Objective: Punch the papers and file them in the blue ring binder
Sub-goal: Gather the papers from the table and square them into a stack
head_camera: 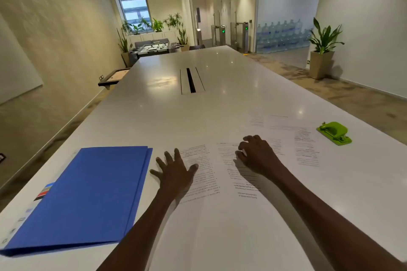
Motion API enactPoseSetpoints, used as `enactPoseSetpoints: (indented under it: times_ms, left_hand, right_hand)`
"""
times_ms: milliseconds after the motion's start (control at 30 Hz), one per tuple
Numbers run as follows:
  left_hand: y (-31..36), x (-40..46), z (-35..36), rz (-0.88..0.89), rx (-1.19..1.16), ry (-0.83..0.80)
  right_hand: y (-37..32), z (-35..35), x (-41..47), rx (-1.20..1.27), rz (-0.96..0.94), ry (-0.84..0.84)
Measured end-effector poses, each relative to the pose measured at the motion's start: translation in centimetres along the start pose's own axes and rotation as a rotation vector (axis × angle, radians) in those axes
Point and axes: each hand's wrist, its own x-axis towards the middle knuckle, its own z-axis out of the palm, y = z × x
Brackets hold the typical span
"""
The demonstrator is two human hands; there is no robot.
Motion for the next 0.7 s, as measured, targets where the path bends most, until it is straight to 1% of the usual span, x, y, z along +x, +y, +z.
enactPoseSetpoints:
  times_ms: [33,133,267,300,433,567,700]
  left_hand:
    - [0.0,-0.2,0.3,-0.020,0.024,-0.001]
    - [0.3,-0.6,1.2,-0.056,0.019,0.032]
    - [0.7,-0.7,2.2,-0.067,0.061,0.055]
    - [1.0,-0.7,2.4,-0.064,0.073,0.057]
    - [2.3,-0.7,3.2,-0.041,0.094,0.051]
    - [3.4,-0.6,3.9,-0.028,0.101,0.048]
    - [4.4,-0.7,4.7,-0.003,0.121,0.054]
  right_hand:
    - [-0.1,0.3,-0.4,-0.005,0.044,-0.026]
    - [-0.5,0.7,-2.3,-0.013,0.187,-0.015]
    - [-0.7,1.7,-4.1,-0.054,0.302,-0.036]
    - [-0.8,2.1,-4.3,-0.038,0.313,-0.038]
    - [-1.4,3.3,-4.5,0.022,0.332,-0.165]
    - [-1.8,3.6,-4.4,0.096,0.307,-0.165]
    - [-2.2,3.4,-3.8,0.154,0.273,-0.236]
